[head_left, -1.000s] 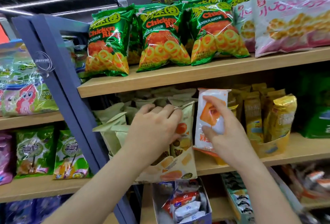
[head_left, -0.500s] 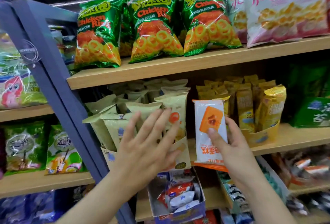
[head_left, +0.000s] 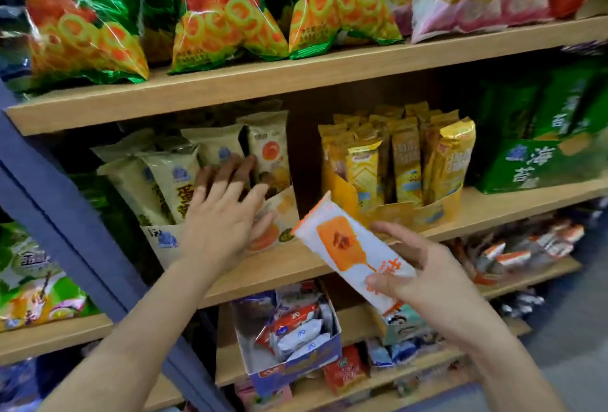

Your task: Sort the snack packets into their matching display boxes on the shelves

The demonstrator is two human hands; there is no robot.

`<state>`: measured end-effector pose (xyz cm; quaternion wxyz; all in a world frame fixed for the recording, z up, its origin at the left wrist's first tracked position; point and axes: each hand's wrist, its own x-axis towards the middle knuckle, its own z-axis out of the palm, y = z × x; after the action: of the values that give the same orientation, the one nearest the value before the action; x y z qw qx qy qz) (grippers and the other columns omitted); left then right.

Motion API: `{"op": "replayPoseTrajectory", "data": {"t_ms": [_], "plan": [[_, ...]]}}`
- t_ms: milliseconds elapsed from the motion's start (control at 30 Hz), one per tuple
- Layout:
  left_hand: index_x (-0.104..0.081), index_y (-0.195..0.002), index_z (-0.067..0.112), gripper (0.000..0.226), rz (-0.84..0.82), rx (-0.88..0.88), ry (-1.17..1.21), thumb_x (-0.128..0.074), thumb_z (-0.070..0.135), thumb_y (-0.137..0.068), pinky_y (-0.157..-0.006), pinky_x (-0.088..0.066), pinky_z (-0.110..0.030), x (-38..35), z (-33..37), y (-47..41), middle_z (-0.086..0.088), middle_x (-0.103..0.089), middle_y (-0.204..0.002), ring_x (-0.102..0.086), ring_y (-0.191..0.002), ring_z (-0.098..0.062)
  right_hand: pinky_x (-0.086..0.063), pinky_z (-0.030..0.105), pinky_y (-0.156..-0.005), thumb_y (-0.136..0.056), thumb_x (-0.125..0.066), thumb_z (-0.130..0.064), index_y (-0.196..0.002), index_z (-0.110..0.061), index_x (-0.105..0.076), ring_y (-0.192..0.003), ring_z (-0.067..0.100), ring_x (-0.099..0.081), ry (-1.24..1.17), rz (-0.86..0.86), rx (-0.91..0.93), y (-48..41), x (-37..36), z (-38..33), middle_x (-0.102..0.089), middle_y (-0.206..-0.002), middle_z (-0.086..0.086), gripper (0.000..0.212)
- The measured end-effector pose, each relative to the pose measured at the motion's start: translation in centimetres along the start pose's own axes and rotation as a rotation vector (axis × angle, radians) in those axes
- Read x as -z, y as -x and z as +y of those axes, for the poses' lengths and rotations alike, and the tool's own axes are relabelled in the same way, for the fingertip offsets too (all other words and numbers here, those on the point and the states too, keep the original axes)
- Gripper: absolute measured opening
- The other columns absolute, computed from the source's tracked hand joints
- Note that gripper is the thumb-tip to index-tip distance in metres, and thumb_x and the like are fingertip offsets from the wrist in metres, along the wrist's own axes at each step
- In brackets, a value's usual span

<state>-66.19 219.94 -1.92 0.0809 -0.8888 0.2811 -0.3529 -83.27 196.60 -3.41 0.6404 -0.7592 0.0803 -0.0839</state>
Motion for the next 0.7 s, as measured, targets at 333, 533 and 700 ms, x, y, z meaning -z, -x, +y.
{"op": "replayPoseTrajectory", "data": {"t_ms": [333,533,700], "plan": [[-0.045,-0.127,0.043,0.042,-0.32,0.124,1.479,-0.062,0.038,-0.089,-0.083,-0.056,-0.034,5.0,11.7,0.9,0.014,-0.064,-0.104,-0.064,-0.097,-0.011,-0.054,0.03,-0.059,-0.066,-0.089,-0.009,-0.095,-0.03,-0.067,-0.068,0.018,-0.067,0.114,0.152,0.179,1.5,5.8,-0.4,-0.073,-0.079,0.008,0.041],[-0.051,-0.101,0.025,0.03,-0.396,0.495,1.791,-0.07,0.033,-0.079,-0.061,-0.047,-0.027,4.6,19.0,0.5,-0.013,-0.065,-0.086,-0.059,-0.073,-0.013,-0.058,0.028,-0.066,-0.076,-0.068,-0.031,-0.106,-0.016,-0.069,-0.084,0.017,-0.073,-0.385,0.249,0.114,0.2,10.9,1.6,-0.077,-0.096,0.006,0.034],[-0.053,-0.086,0.034,0.029,-0.6,0.352,1.515,-0.079,0.023,-0.077,-0.057,-0.04,-0.022,1.7,28.0,1.0,0.009,-0.059,-0.07,-0.053,-0.062,-0.011,-0.054,0.021,-0.066,-0.077,-0.07,-0.027,-0.098,-0.017,-0.072,-0.077,0.008,-0.07,-0.125,0.165,0.023,0.0,20.0,7.5,-0.077,-0.086,-0.003,0.023]]}}
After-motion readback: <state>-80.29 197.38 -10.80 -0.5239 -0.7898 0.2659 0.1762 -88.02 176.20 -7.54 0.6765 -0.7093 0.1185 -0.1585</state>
